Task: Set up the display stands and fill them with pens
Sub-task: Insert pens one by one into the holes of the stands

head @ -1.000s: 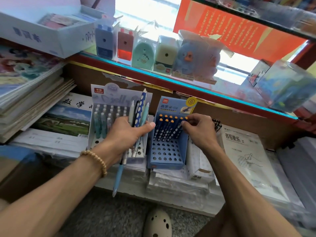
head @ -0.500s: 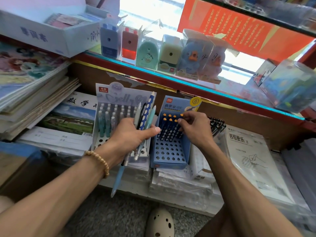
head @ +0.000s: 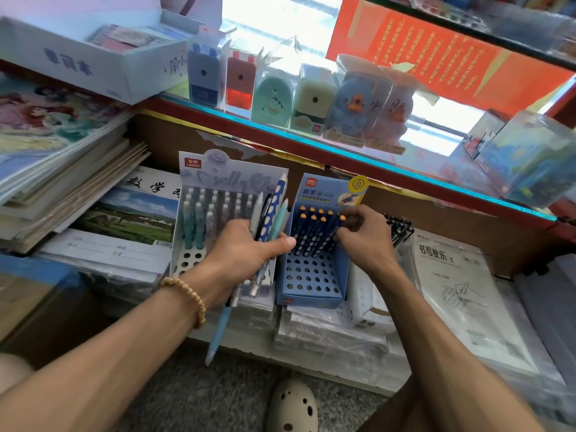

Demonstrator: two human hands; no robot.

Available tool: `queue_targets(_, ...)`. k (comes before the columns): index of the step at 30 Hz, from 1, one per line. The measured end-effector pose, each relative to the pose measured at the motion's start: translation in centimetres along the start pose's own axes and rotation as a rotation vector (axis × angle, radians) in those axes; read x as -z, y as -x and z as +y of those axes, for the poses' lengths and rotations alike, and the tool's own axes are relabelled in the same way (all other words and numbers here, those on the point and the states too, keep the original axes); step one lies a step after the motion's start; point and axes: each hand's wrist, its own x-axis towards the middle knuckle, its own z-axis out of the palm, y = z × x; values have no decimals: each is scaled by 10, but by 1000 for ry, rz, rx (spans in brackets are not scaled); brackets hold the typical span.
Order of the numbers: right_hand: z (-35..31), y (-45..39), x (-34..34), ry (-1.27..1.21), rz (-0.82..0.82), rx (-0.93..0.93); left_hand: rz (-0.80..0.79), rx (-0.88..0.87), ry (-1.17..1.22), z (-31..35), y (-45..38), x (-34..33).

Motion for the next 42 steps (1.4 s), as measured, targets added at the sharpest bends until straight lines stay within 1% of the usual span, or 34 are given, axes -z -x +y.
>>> queue_targets(2, -3, 1, 0, 14, 1, 59, 10, -3, -11, -1, 0, 0)
queue_targets(5, -2, -2, -3, 72, 47, 109, 7, -18, -4, -1, -1, 0)
queue_targets(7, 0, -4, -7, 118, 31, 90, 8, -24, -2, 0, -1, 1)
queue_targets(10, 3, -1, -14, 183, -45, 32, -1, -16, -4, -3, -1, 1)
queue_targets(12, 4, 0, -14, 192, -68, -5, -35, -7, 14, -2, 1, 0)
queue_targets(14, -1, 0, -10, 188, -29, 7, -86, -10, 55, 1, 2, 1)
queue_targets(16, -13, 5, -7, 163, 84, 92, -119, -4, 88, 3, 3, 3)
queue_targets(17, -20, 9, -5, 112, 128, 135, -137, -3, 98, 4, 3, 4)
queue_targets(18, -28, 14, -2, 33, 125, 158, -157, -1, 105, 4, 3, 5)
queue_targets(19, -35, 19, -1, -73, 54, 147, -175, 0, 109, 4, 4, 5)
queue_targets(21, -52, 30, 0, -245, -215, 44, -200, 2, 122, 3, 6, 5)
queue_targets(22, -57, 35, -2, -283, -332, 4, -208, 3, 133, 3, 7, 5)
queue_targets(23, -59, 38, -4, -312, -403, -24, -212, 2, 146, 4, 8, 4)
queue_targets(25, -61, 40, -8, -418, -443, -70, -191, -5, 150, 4, 11, 1)
queue_targets(27, -63, 39, -9, -611, -446, -129, -148, -2, 134, 6, 14, 0)
queue_targets(29, -68, 38, -9, -787, -403, -178, -114, 6, 173, 7, 17, 1)
queue_targets(31, -72, 36, -10, -845, -339, -196, -45, 24, 184, 6, 20, 5)
queue_targets(32, -74, 35, -11, -839, -328, -194, 8, 33, 167, 4, 20, 8)
queue_targets(34, -79, 34, -13, -757, -370, -177, 121, 33, 135, 0, 21, 17)
queue_targets(37, -86, 39, -19, -508, -525, -52, 280, -18, 159, 1, 24, 32)
queue_targets(39, -94, 43, -26, -382, -618, 77, 321, -59, 178, 6, 27, 41)
queue_targets(42, -105, 47, -37, -315, -707, 185, 324, -66, 192, 9, 31, 55)
